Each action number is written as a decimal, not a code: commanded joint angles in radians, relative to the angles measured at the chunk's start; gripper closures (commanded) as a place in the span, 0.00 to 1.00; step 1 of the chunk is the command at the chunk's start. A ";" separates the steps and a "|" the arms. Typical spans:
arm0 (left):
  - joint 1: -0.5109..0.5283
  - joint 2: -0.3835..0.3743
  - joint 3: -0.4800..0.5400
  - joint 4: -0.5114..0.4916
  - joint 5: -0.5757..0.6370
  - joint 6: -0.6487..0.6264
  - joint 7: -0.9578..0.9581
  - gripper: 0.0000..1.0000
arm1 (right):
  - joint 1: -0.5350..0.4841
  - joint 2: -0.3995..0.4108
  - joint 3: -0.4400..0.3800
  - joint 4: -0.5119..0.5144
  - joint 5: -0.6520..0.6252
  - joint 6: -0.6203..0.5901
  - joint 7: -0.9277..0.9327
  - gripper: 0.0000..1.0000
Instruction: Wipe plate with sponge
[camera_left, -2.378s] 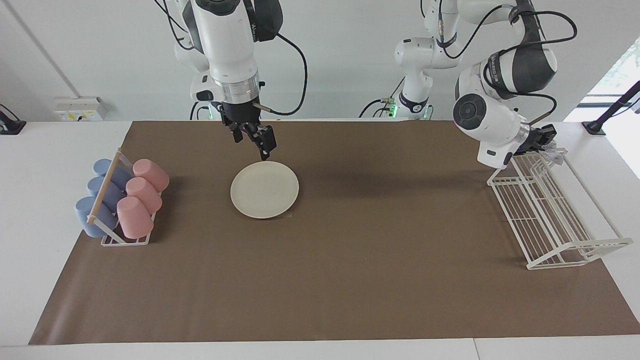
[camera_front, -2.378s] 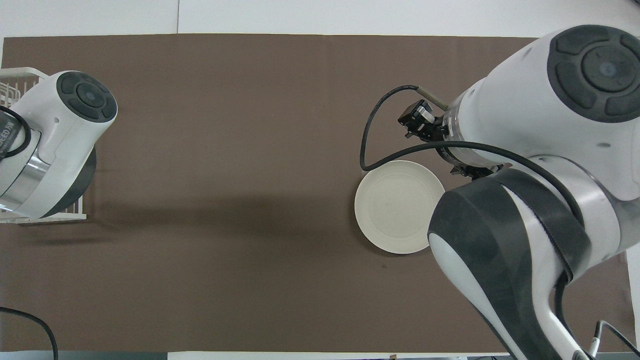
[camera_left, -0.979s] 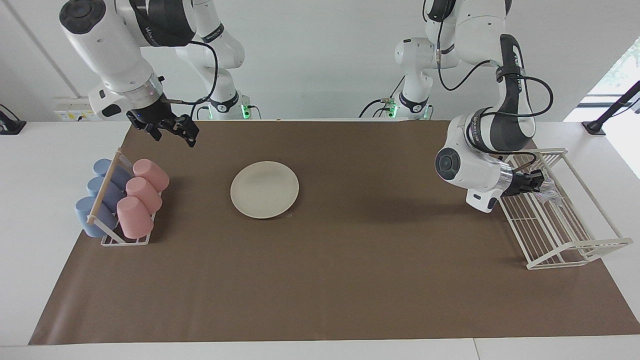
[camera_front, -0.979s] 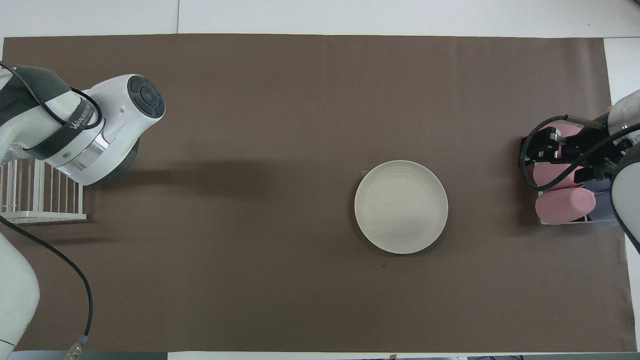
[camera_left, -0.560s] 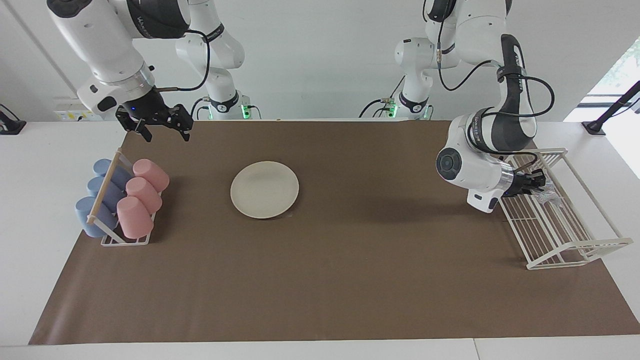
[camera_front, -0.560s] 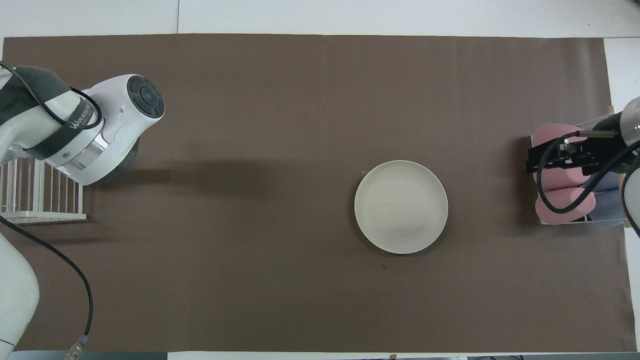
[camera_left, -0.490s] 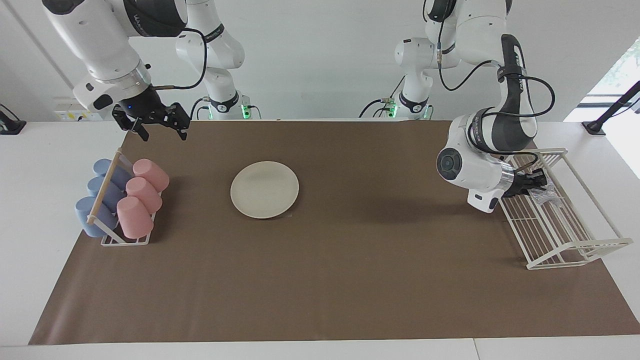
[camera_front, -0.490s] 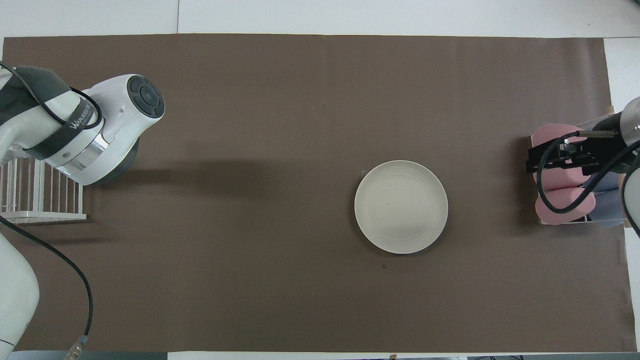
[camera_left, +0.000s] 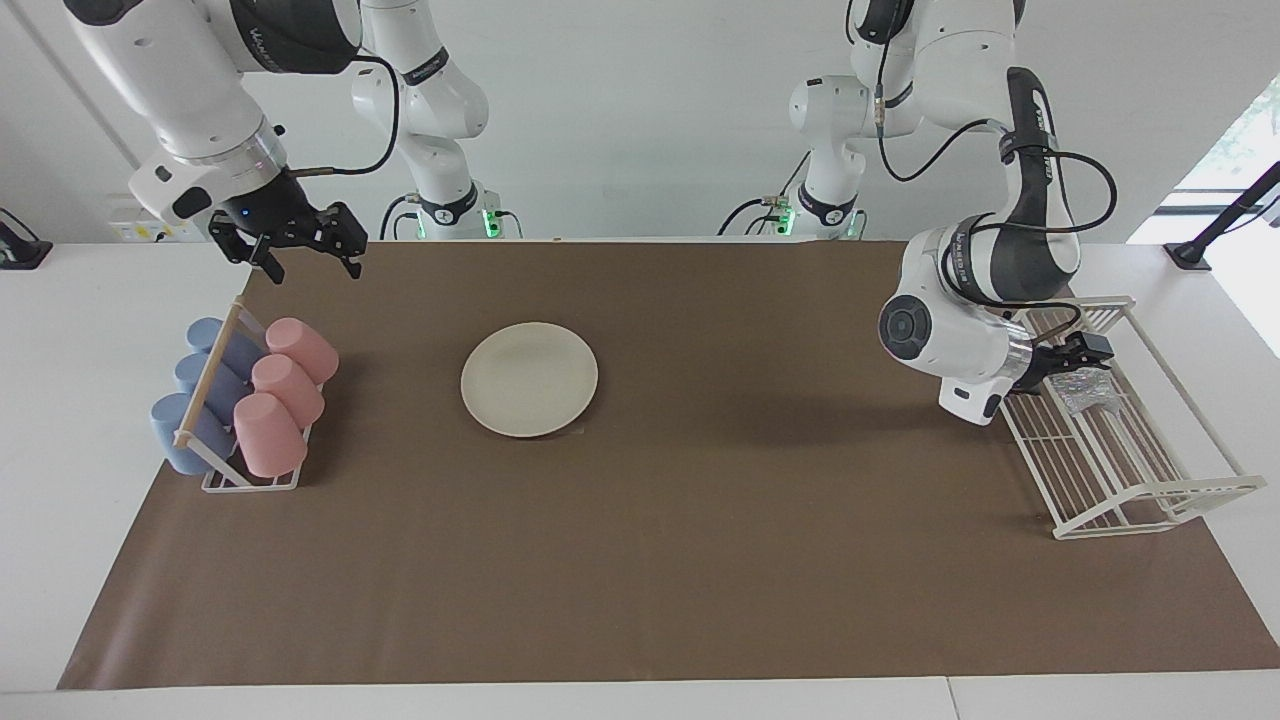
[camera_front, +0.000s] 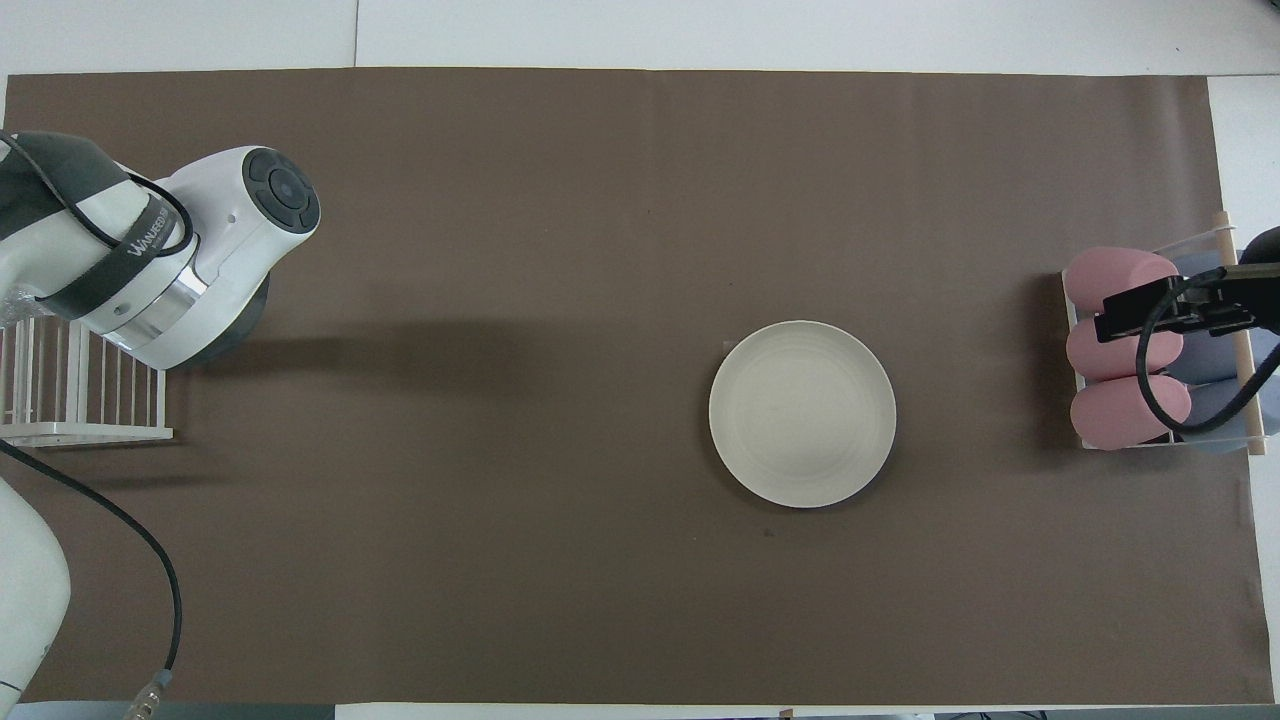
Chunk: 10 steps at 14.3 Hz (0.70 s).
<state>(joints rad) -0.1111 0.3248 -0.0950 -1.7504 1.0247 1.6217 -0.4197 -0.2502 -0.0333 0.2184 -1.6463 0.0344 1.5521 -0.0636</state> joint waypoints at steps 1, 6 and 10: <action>0.039 -0.061 0.001 0.008 -0.119 0.036 0.001 0.00 | -0.023 -0.011 0.001 -0.010 -0.005 0.003 -0.016 0.00; 0.079 -0.150 0.014 0.046 -0.383 0.023 -0.001 0.00 | -0.021 -0.014 0.004 -0.016 -0.004 0.008 -0.018 0.00; 0.126 -0.257 0.017 0.037 -0.618 0.014 0.021 0.00 | -0.024 -0.013 0.003 -0.012 -0.002 0.009 -0.002 0.00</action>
<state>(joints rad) -0.0156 0.1357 -0.0791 -1.7004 0.5172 1.6349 -0.4200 -0.2596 -0.0333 0.2133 -1.6478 0.0332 1.5520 -0.0636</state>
